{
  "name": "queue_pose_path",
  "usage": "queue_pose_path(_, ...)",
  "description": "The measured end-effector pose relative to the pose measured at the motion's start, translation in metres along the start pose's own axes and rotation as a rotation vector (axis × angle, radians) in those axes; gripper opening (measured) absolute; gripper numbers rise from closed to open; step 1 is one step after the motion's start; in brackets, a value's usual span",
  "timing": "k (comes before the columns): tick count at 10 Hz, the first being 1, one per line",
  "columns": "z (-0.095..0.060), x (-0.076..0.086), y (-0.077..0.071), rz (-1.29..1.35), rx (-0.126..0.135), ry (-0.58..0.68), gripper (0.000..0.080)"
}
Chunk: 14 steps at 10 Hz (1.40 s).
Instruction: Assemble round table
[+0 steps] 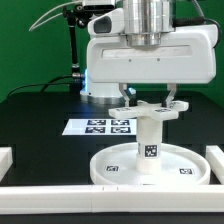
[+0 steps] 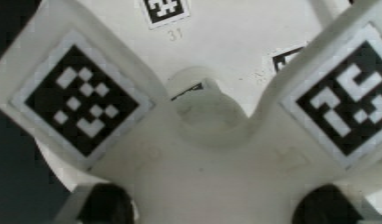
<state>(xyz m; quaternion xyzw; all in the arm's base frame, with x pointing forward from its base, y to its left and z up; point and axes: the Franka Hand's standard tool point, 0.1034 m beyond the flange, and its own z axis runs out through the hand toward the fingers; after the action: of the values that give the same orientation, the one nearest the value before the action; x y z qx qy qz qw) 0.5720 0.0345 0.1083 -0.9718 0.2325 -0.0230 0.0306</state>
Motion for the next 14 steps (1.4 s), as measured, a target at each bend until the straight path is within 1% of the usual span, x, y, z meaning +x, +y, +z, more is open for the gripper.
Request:
queue_pose_path(4,0.0001,-0.0002,-0.0003,0.065,0.002,-0.001,0.0445)
queue_pose_path(6,0.0004,-0.0007,-0.001,0.286,0.008,-0.005,0.0445)
queue_pose_path(11,0.0013,-0.0026,-0.0043,0.742,0.041,-0.029,0.0445)
queue_pose_path(12,0.0015,-0.0019,-0.0051,0.869,0.058,-0.031,0.0445)
queue_pose_path(13,0.0016,-0.0025,-0.006,0.931,0.068,-0.029,0.0445)
queue_pose_path(14,0.0017,-0.0037,-0.009,0.962,0.069,-0.031,0.0445)
